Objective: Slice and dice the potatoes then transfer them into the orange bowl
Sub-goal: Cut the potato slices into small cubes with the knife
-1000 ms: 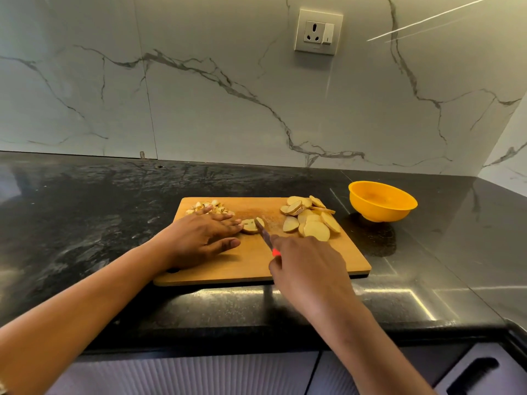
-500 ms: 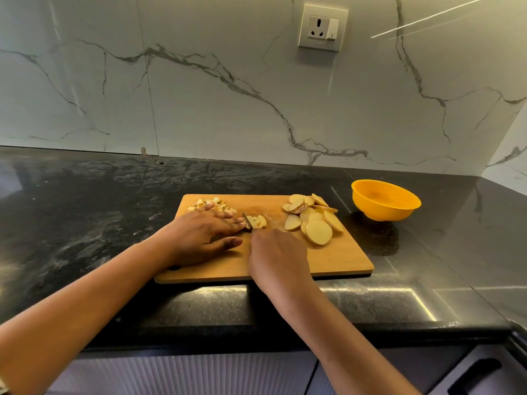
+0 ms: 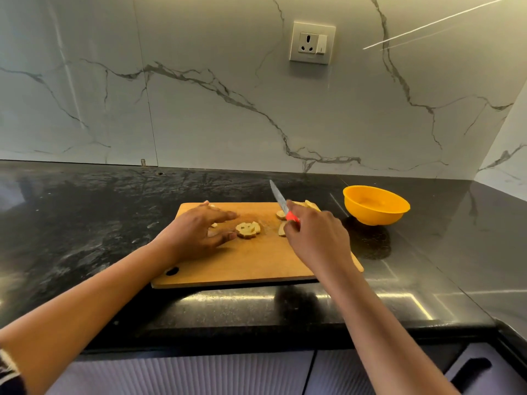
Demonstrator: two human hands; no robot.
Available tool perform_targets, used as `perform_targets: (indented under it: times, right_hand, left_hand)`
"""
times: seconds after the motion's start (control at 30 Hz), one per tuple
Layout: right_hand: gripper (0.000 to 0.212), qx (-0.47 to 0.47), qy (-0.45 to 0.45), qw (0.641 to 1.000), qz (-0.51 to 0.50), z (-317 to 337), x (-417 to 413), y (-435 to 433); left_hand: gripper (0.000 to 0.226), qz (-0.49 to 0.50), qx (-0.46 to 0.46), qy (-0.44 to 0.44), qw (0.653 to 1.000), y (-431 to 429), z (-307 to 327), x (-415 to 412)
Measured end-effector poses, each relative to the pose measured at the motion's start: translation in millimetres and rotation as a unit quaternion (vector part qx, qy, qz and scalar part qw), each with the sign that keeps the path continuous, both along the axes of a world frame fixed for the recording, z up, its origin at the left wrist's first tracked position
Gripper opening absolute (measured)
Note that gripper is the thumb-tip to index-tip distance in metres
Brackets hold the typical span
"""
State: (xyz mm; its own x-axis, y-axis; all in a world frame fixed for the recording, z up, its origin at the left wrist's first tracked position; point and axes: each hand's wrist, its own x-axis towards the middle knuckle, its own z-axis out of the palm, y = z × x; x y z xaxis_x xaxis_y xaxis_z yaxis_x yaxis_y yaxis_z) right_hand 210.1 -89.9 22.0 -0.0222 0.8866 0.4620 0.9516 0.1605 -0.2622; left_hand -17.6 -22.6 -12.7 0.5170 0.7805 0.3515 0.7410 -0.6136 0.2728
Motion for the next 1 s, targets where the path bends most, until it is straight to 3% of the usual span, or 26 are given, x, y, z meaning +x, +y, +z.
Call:
perform_targets:
  times: [0.2, 0.33, 0.47, 0.6, 0.7, 0.87, 0.93, 1.0]
  right_hand:
    - [0.048, 0.032, 0.065, 0.997, 0.003, -21, -12, 44]
    - [0.047, 0.045, 0.074, 0.996, -0.004, -29, 4, 49]
    - [0.048, 0.041, 0.073, 0.996, 0.003, -32, 4, 50]
    - [0.050, 0.036, 0.074, 0.996, 0.019, -35, -2, 52]
    - [0.050, 0.037, 0.076, 0.996, 0.025, -36, -2, 53]
    - [0.051, 0.036, 0.081, 0.996, 0.025, -36, -4, 52]
    - [0.050, 0.035, 0.085, 0.995, 0.026, -35, -4, 51]
    - [0.049, 0.034, 0.089, 0.995, 0.025, -35, -2, 49]
  left_hand:
    - [0.057, 0.028, -0.066, 0.118, 0.990, 20, 7, 45]
    - [0.031, -0.011, -0.048, 0.123, 0.991, 34, 10, 51]
    - [0.023, -0.007, -0.026, 0.151, 0.988, 46, 17, 42]
    - [0.013, -0.017, -0.012, 0.096, 0.995, 48, 29, 18]
    - [0.015, 0.005, -0.001, 0.064, 0.998, 48, 34, -11]
    - [0.031, 0.051, -0.002, -0.140, 0.989, 39, 35, -30]
    - [0.028, 0.018, -0.030, -0.108, 0.994, 33, 31, -23]
    - [0.042, -0.027, -0.066, -0.003, 0.997, 27, 24, -10]
